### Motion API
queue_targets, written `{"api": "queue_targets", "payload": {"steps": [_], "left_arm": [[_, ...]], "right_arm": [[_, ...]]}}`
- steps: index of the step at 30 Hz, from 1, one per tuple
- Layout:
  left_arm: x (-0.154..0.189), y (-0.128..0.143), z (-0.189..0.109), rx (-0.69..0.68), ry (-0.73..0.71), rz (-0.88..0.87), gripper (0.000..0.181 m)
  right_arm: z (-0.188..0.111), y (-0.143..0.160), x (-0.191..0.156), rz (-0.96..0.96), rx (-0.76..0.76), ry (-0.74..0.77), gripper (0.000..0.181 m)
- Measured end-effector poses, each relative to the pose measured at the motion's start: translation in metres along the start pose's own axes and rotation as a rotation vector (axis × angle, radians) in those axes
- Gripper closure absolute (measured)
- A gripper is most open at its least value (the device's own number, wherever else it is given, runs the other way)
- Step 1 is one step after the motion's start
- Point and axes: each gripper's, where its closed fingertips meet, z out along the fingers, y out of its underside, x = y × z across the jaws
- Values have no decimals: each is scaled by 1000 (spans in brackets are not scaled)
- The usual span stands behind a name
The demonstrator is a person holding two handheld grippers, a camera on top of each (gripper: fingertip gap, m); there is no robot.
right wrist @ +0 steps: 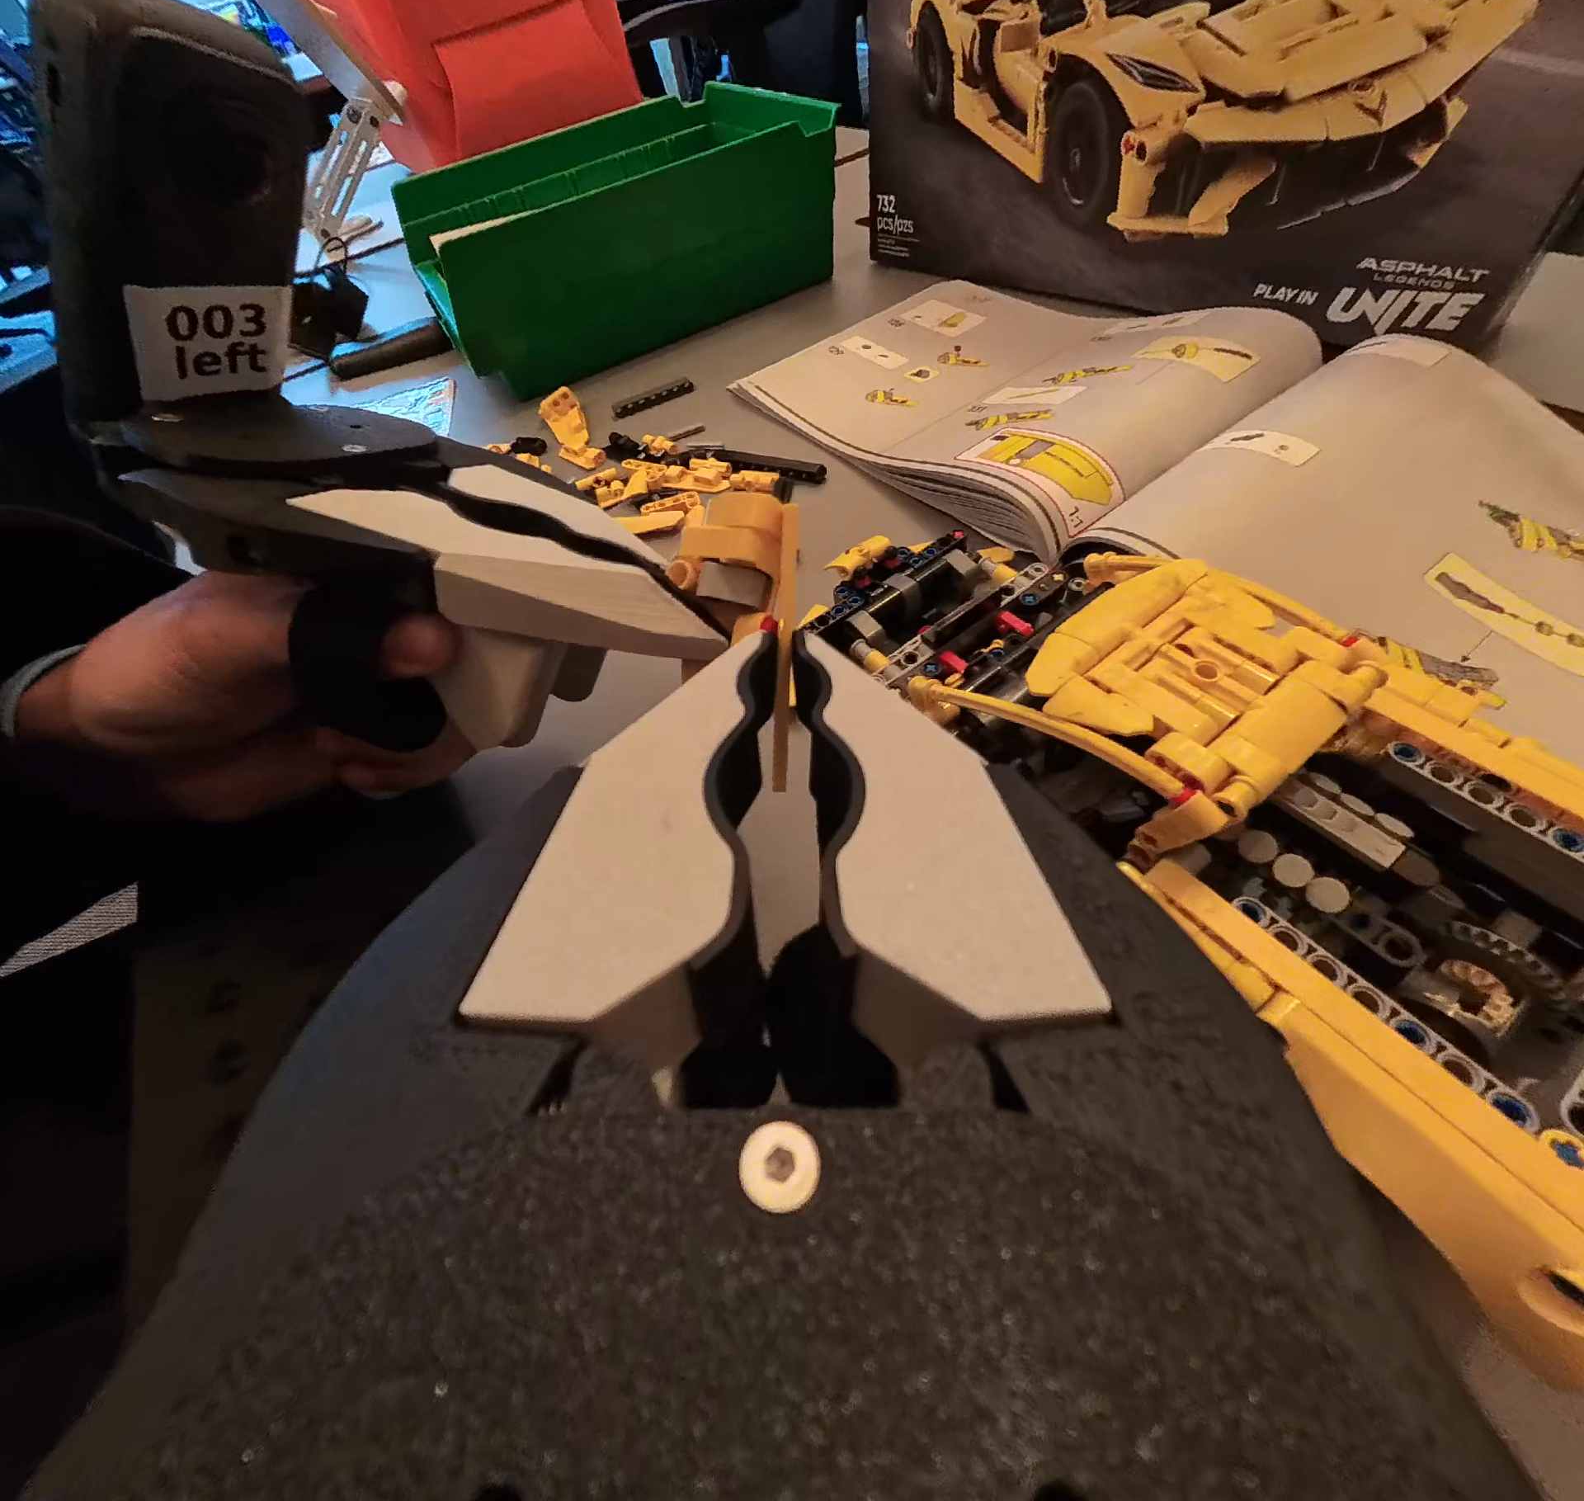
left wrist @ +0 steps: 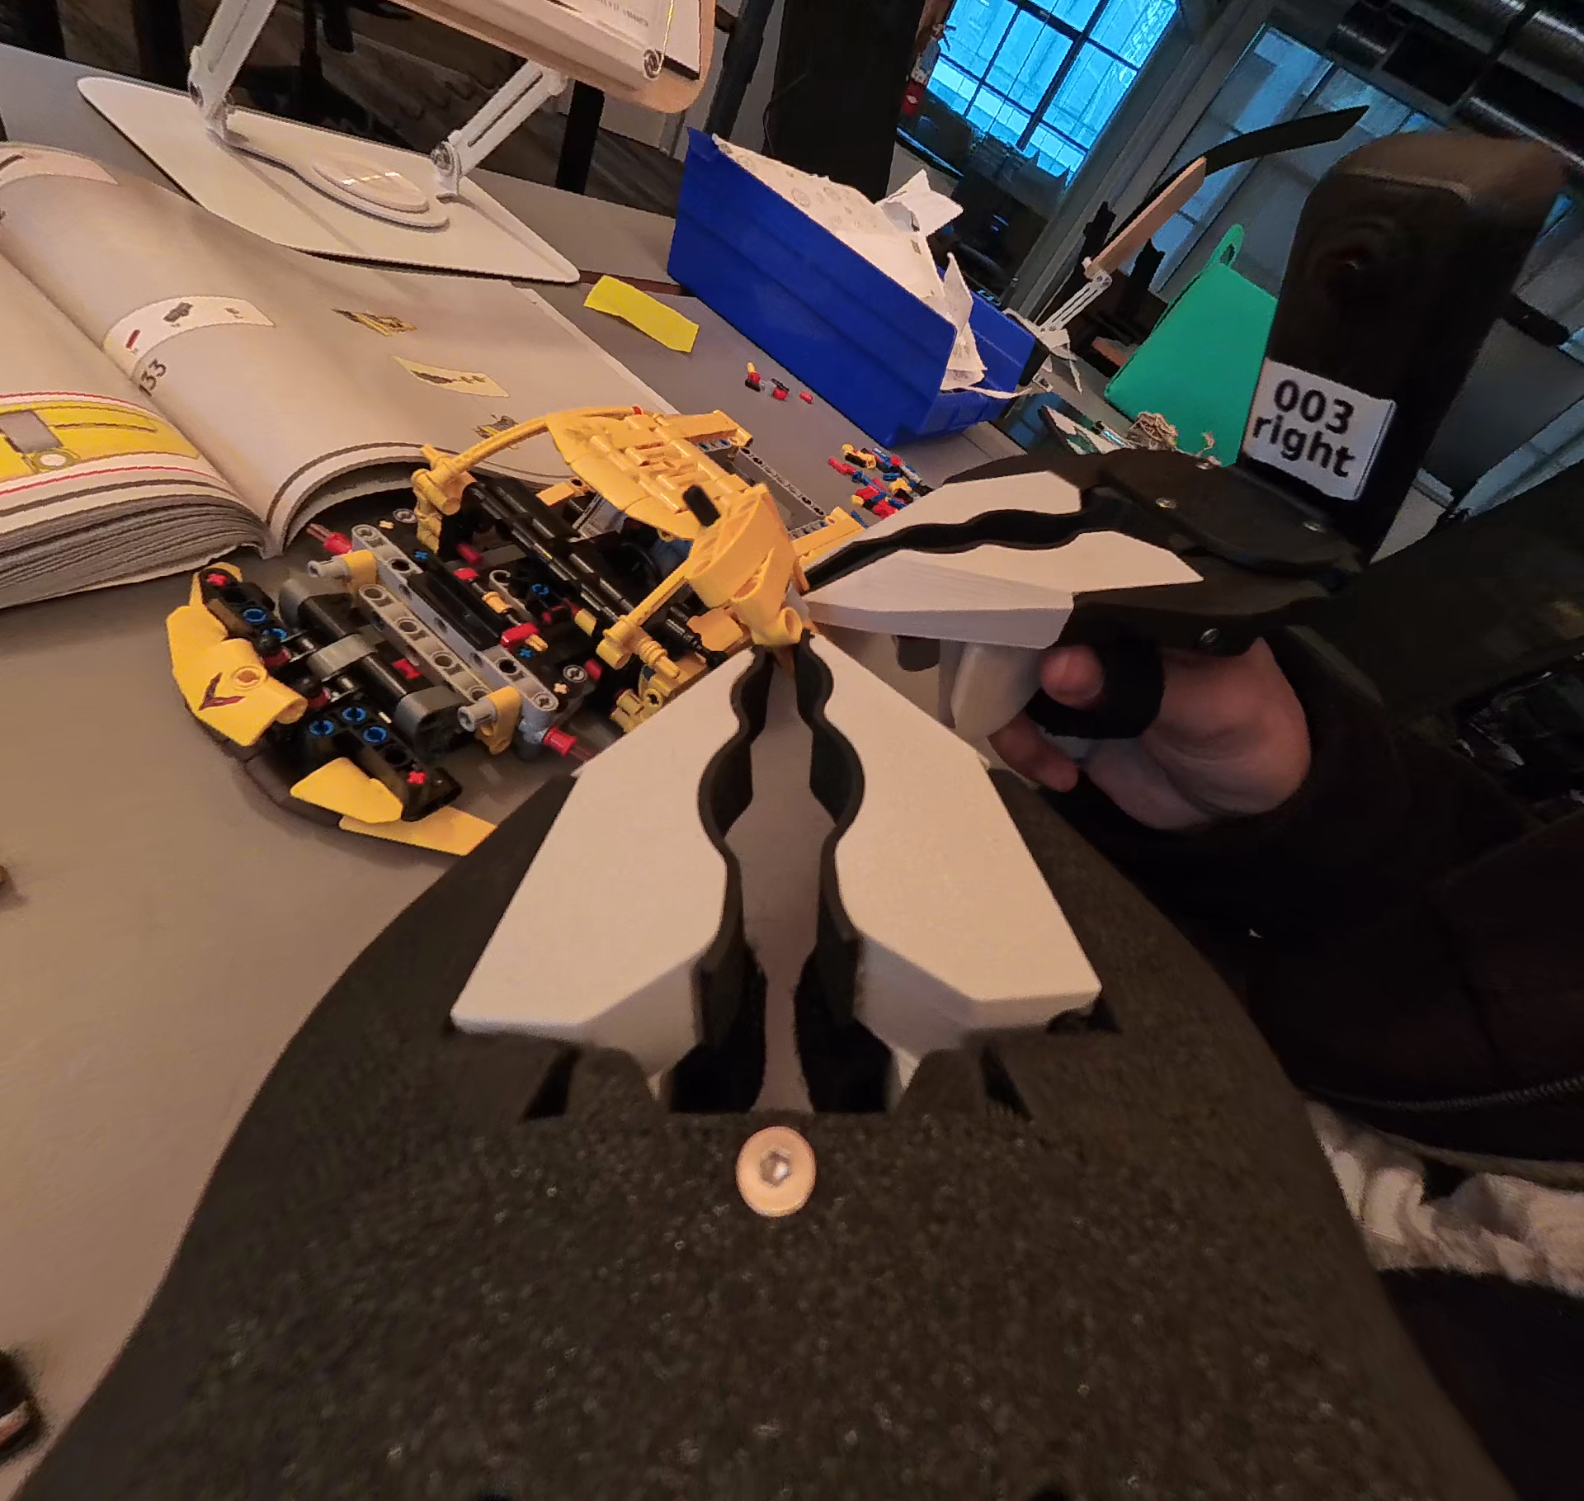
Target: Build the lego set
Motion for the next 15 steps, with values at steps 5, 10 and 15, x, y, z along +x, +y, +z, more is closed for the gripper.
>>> {"api": "queue_targets", "payload": {"steps": [5, 10, 15], "left_arm": [[-1, 0, 0, 0, -6, -4, 176], [-1, 0, 0, 1, -6, -6, 176], [0, 1, 1, -8, -7, 10, 176]], "right_arm": [[0, 0, -1, 91, 19, -52, 179], [-1, 0, -6, 187, 25, -138, 171], [-2, 1, -2, 260, 24, -161, 179]]}}
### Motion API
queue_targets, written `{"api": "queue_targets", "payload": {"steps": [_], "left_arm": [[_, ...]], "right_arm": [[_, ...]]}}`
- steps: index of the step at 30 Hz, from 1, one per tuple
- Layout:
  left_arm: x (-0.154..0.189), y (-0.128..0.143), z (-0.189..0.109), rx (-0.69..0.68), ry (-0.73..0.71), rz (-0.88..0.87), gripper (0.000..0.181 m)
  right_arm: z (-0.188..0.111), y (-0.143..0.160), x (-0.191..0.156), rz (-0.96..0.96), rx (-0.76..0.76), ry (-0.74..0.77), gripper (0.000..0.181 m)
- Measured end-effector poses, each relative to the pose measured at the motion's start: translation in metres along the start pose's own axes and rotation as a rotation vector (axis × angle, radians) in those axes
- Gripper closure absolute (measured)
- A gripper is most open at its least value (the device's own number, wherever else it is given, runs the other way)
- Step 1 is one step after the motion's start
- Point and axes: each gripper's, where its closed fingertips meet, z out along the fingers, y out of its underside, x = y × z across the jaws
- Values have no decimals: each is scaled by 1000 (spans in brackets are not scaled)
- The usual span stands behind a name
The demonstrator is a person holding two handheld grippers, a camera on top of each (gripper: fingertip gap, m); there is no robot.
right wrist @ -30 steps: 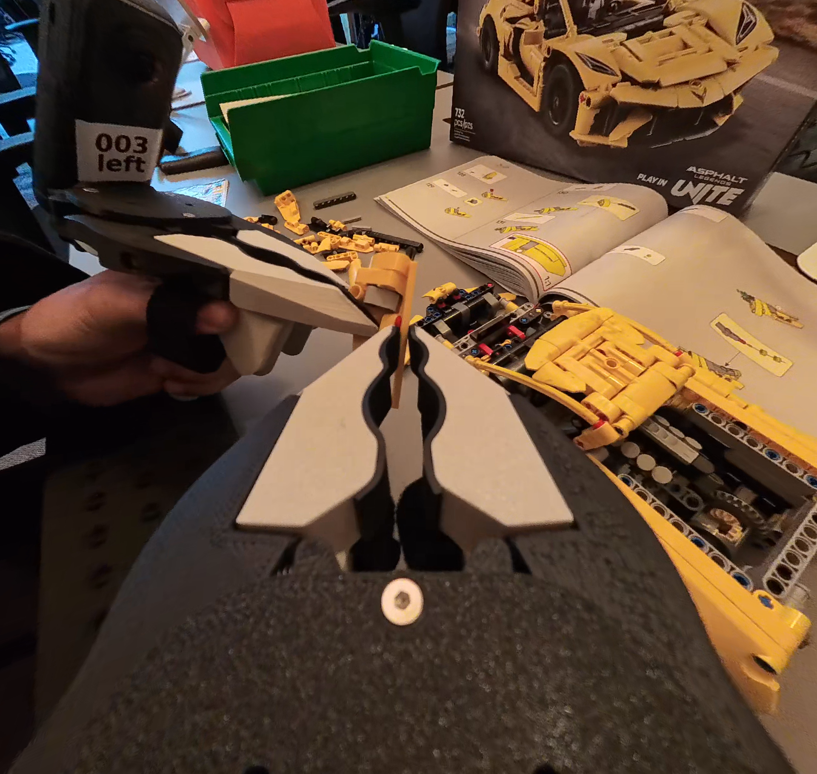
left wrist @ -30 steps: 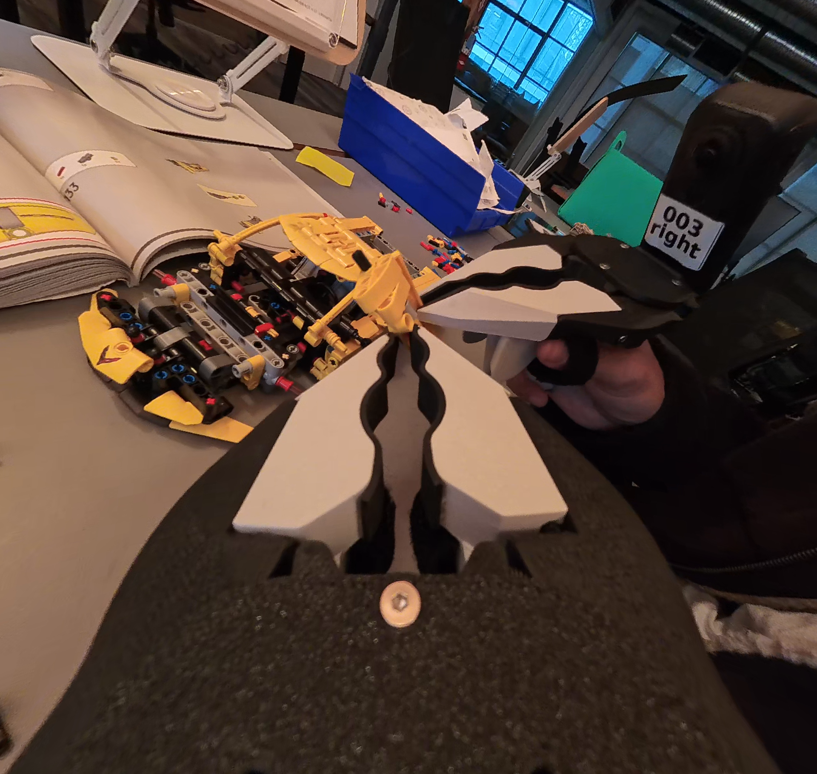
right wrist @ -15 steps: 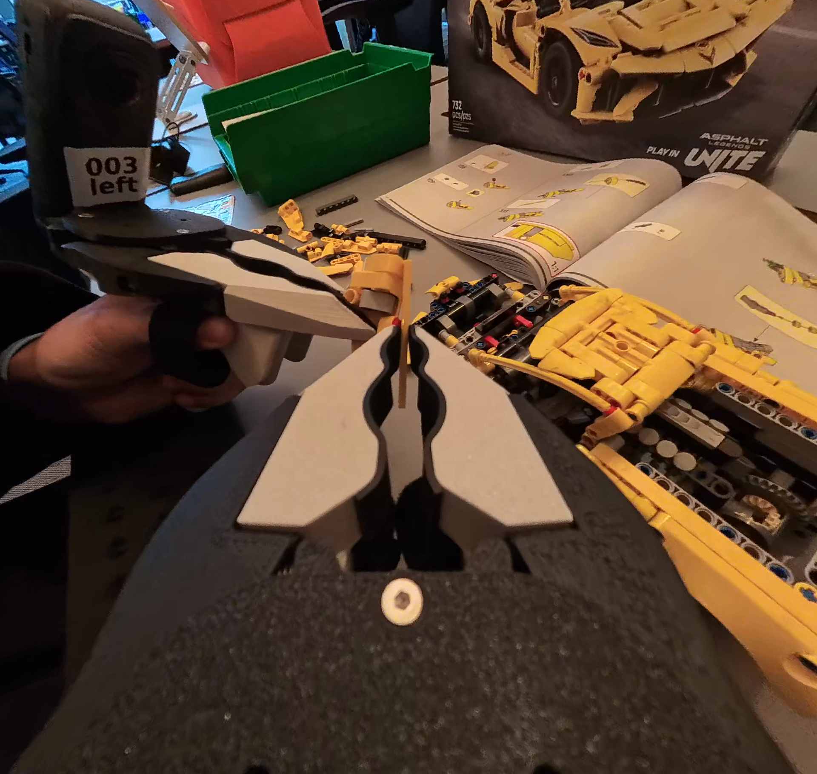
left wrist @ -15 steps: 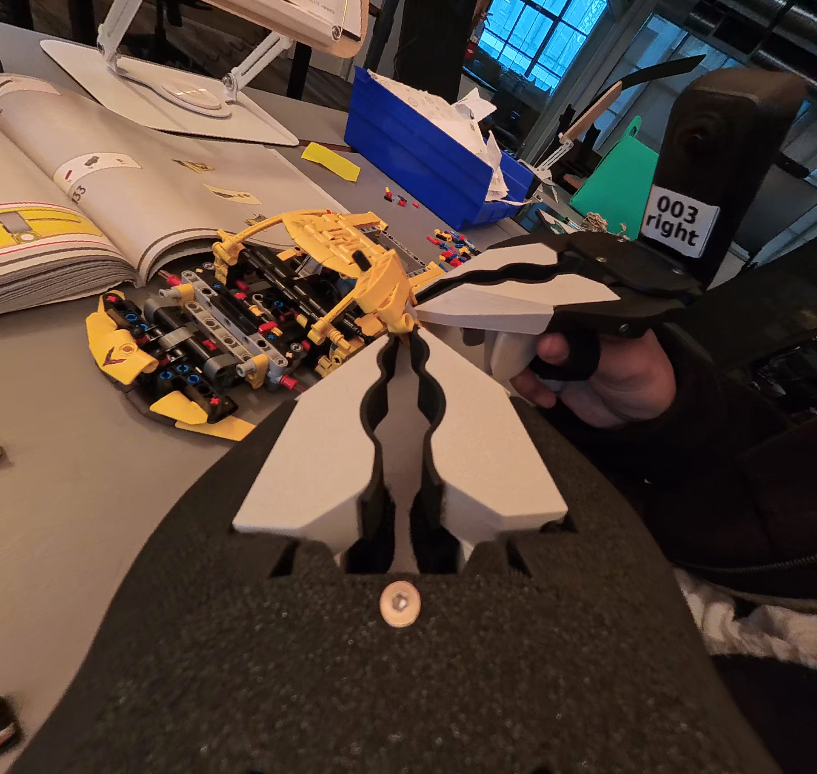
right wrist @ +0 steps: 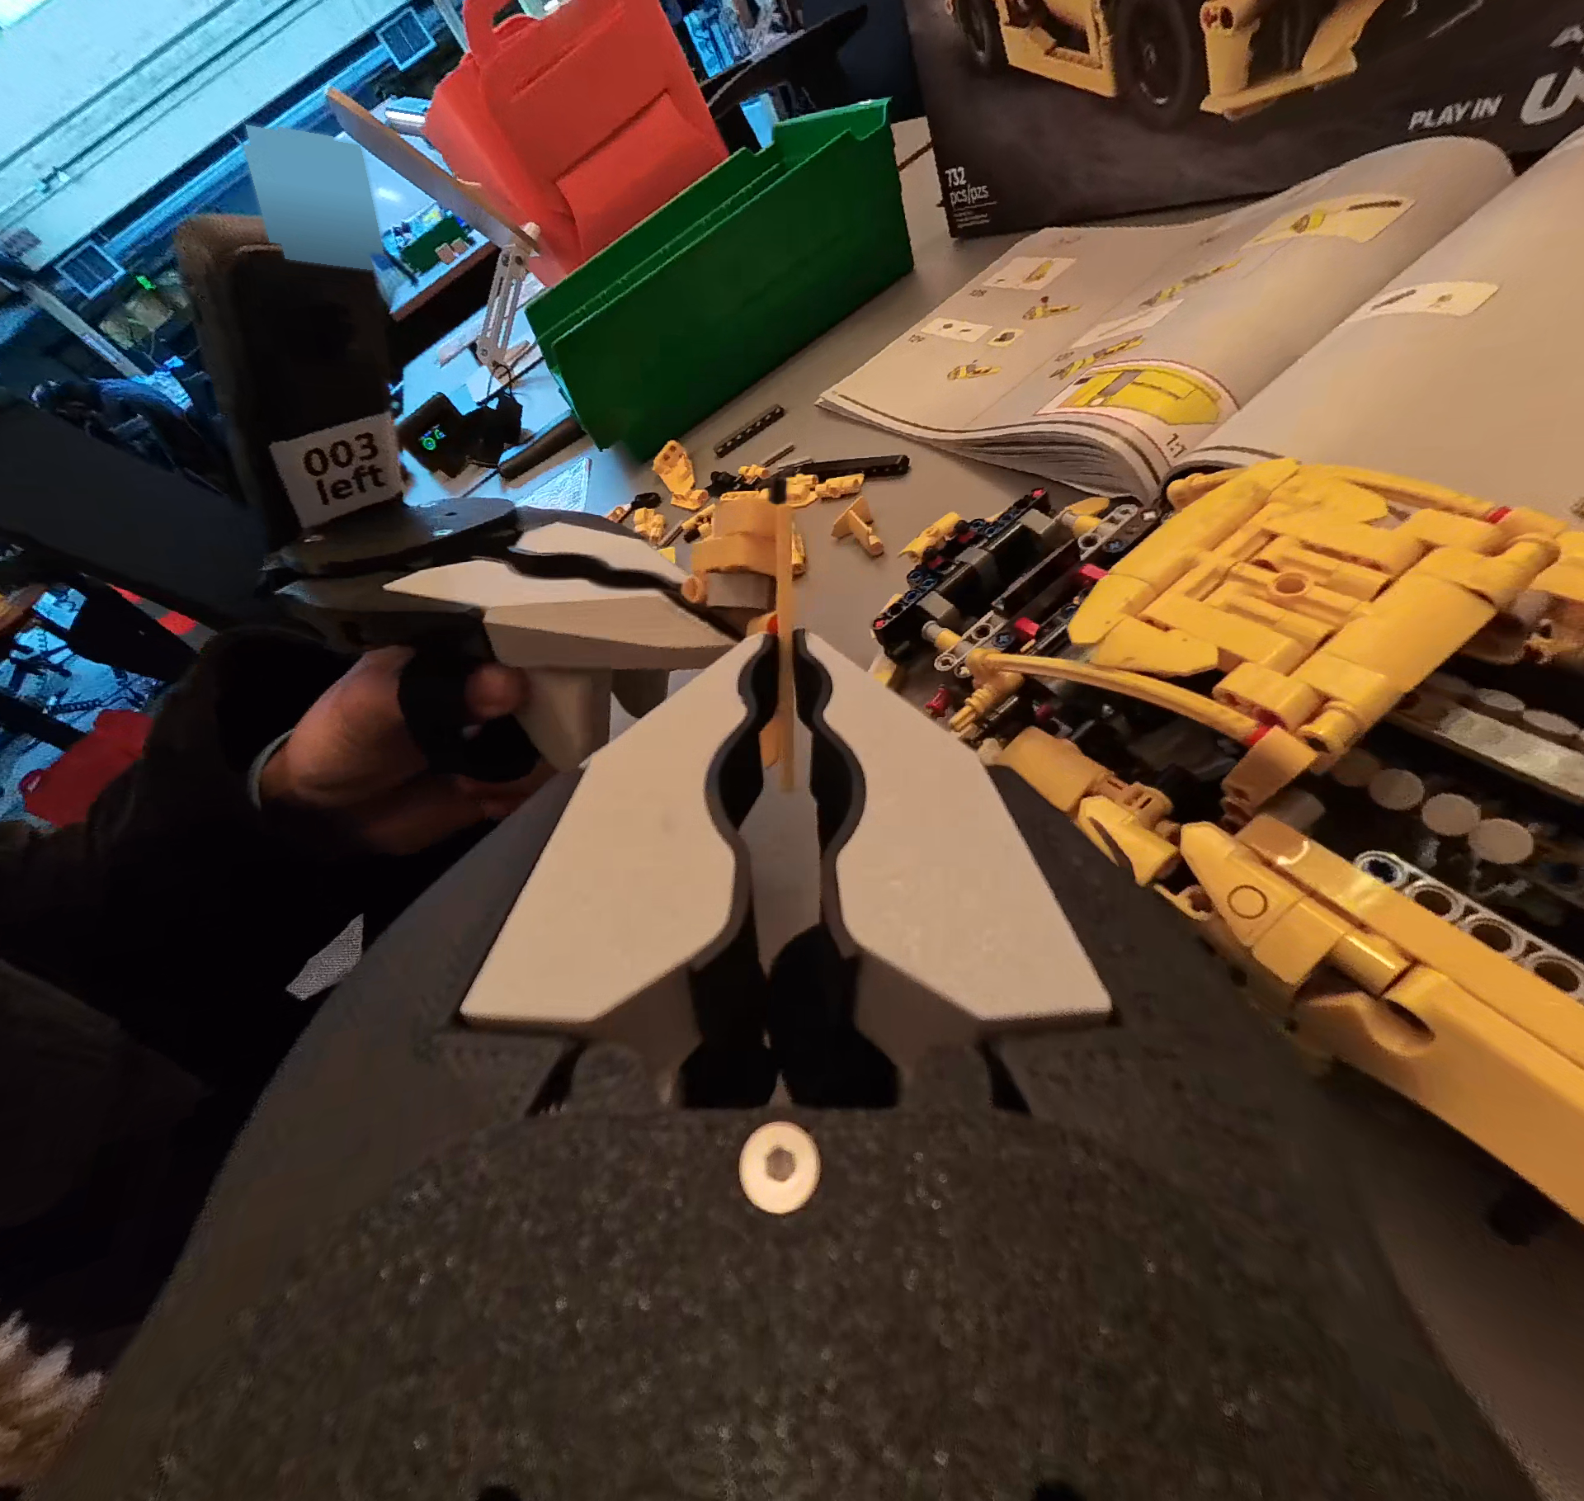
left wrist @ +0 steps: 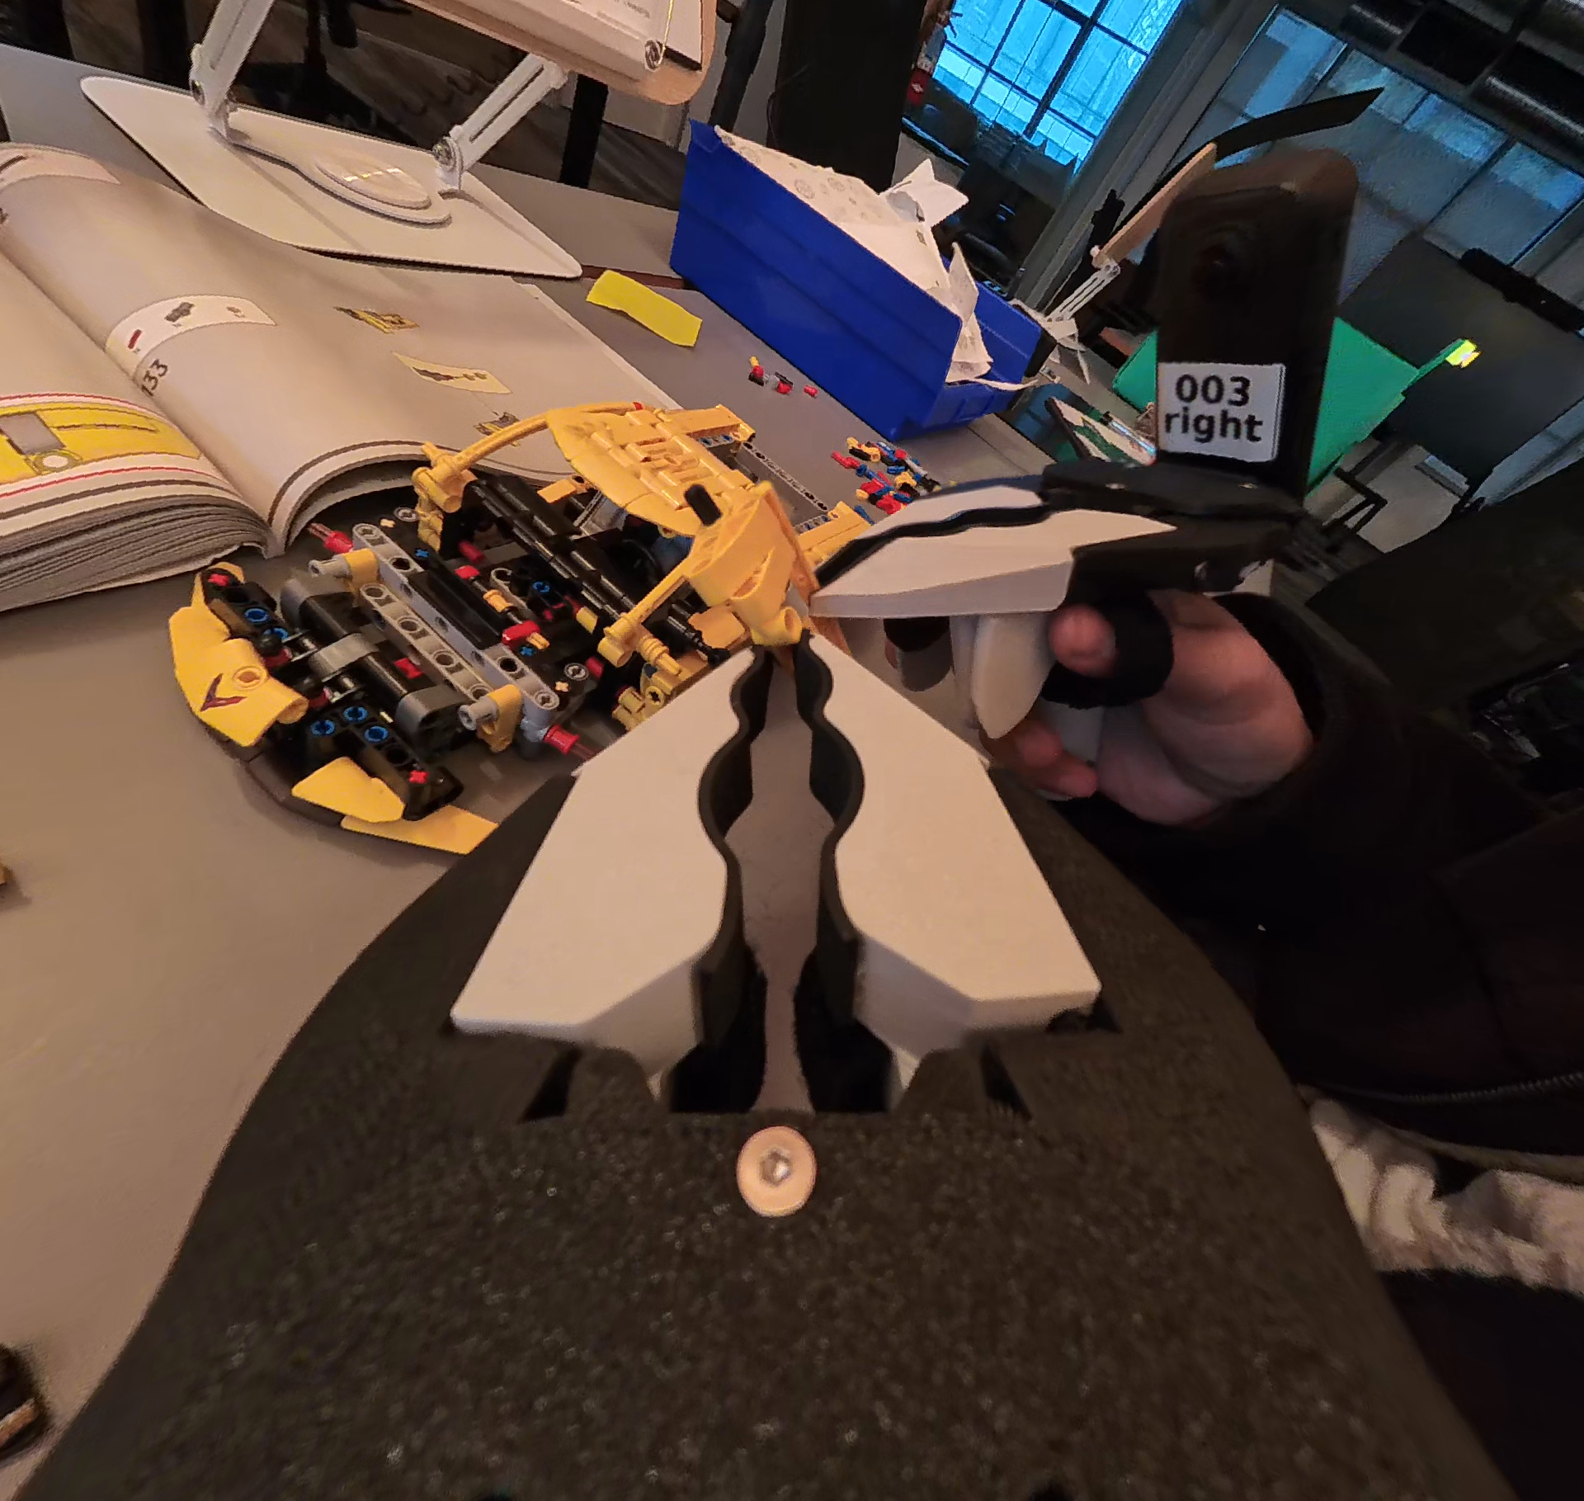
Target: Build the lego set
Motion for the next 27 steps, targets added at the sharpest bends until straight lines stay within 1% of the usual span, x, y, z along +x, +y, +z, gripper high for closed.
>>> {"api": "queue_targets", "payload": {"steps": [2, 6, 12, 15, 17, 19, 20, 22, 25, 27], "left_arm": [[1, 2, 1, -13, -10, 31, 176], [2, 4, 3, -34, -42, 89, 176], [0, 3, 2, -25, -40, 66, 176], [0, 3, 2, -22, -39, 68, 176], [0, 2, 1, -16, -35, 58, 176], [0, 2, 1, -16, -31, 50, 176], [0, 2, 1, -15, -33, 52, 176], [-1, 3, 1, -21, -41, 61, 176], [-1, 4, 2, -28, -47, 70, 176], [-1, 4, 1, -27, -53, 72, 176]], "right_arm": [[1, 1, 4, -16, -5, 39, 179], [1, 3, 8, -132, -27, 129, 179], [1, 0, 3, 7, 5, 32, 179], [1, 0, 2, 7, 10, 18, 179], [1, -2, -2, 13, 20, -13, 174], [1, -1, -3, 31, 22, -32, 173], [0, -1, -3, 32, 19, -43, 179], [1, 1, -10, 47, 7, -96, 180], [1, -1, -8, 45, 26, -71, 179], [-2, -5, -1, 18, 41, -19, 180]]}}
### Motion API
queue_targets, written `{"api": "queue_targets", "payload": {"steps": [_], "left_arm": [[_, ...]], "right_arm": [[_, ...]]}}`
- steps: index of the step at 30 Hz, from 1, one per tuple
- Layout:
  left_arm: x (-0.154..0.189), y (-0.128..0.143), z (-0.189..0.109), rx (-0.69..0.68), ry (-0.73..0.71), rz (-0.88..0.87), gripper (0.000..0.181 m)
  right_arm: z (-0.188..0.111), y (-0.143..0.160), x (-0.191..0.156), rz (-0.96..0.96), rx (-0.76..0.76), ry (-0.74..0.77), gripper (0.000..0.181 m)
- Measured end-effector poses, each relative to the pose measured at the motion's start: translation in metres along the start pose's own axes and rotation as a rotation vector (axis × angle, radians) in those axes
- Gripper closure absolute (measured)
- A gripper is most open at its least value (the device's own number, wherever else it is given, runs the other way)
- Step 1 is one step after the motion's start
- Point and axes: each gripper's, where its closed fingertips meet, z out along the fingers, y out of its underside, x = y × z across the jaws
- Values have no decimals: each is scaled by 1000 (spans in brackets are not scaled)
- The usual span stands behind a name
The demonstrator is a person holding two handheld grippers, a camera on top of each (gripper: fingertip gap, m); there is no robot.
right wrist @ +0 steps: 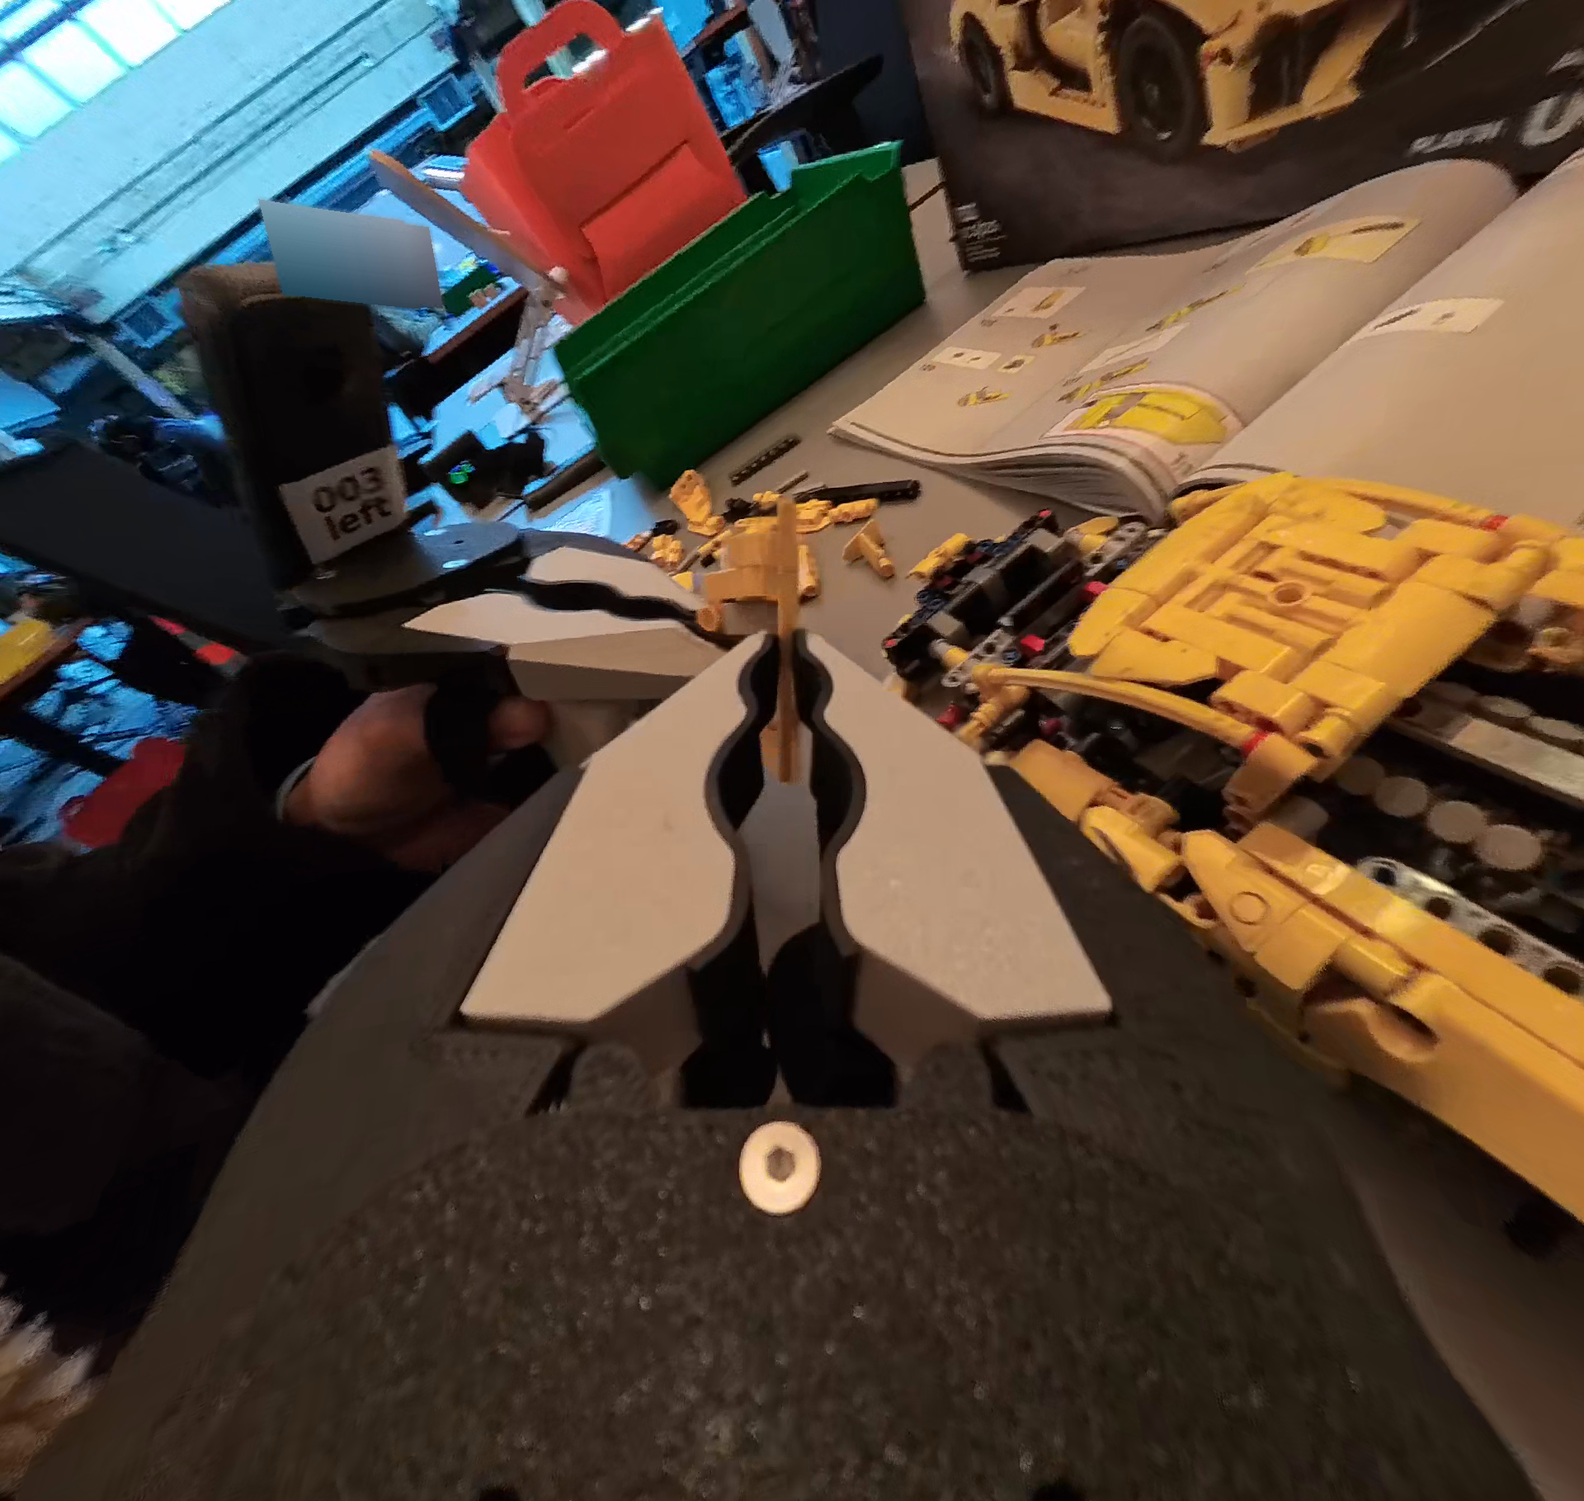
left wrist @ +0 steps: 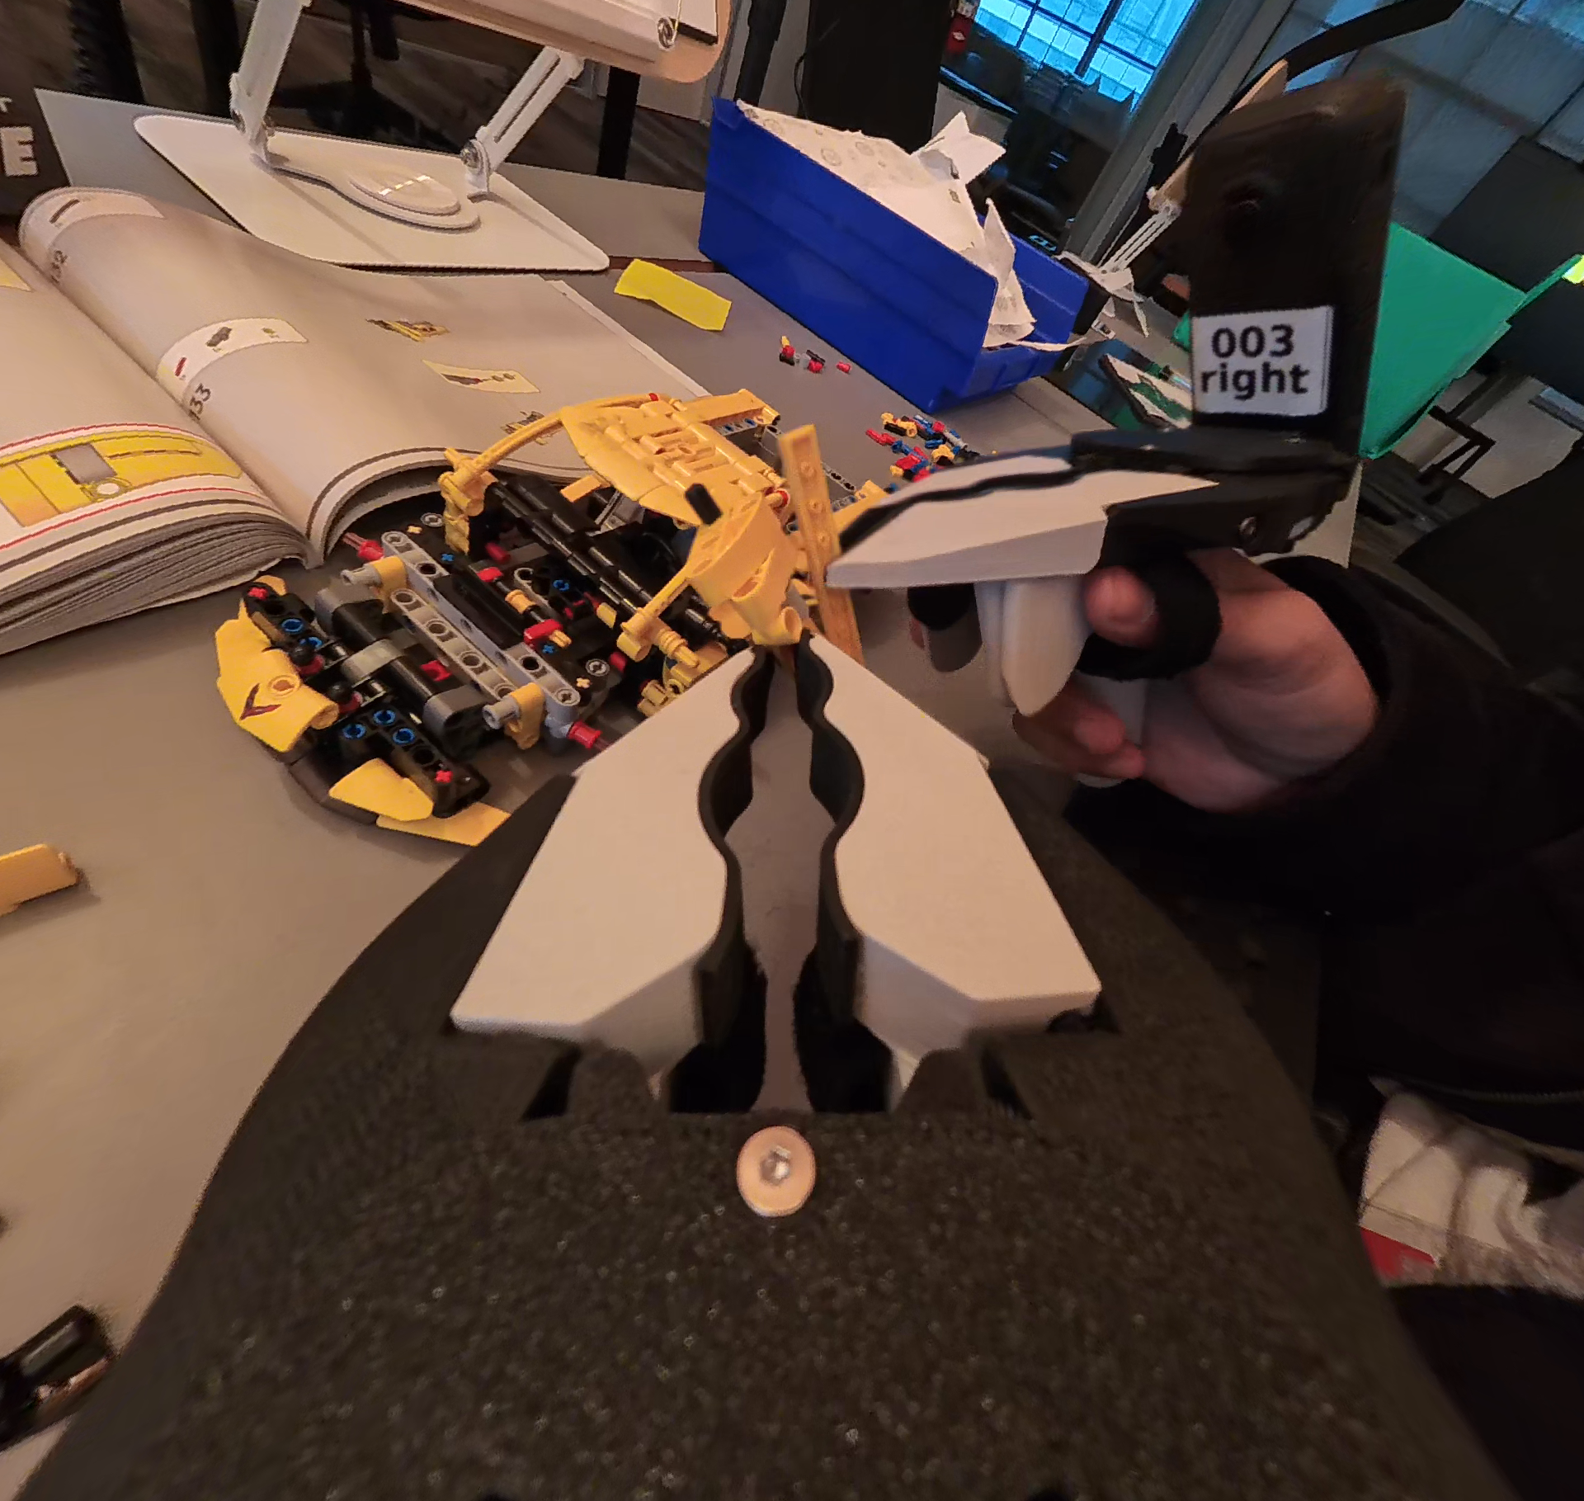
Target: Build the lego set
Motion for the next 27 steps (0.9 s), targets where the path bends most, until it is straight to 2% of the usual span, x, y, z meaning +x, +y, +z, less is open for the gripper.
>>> {"api": "queue_targets", "payload": {"steps": [4, 15, 23, 27], "left_arm": [[2, 0, 1, -4, 11, 7, 176], [4, 2, 2, -11, 9, 18, 176], [5, 2, 2, -11, 14, 25, 176], [6, 4, 3, -25, 3, 49, 176]], "right_arm": [[1, 7, 10, -28, -39, 68, 179], [2, 8, 7, 160, -43, -1, 180], [1, 6, 4, 343, -23, -128, 178], [1, 8, 6, 353, -32, -125, 178]]}}
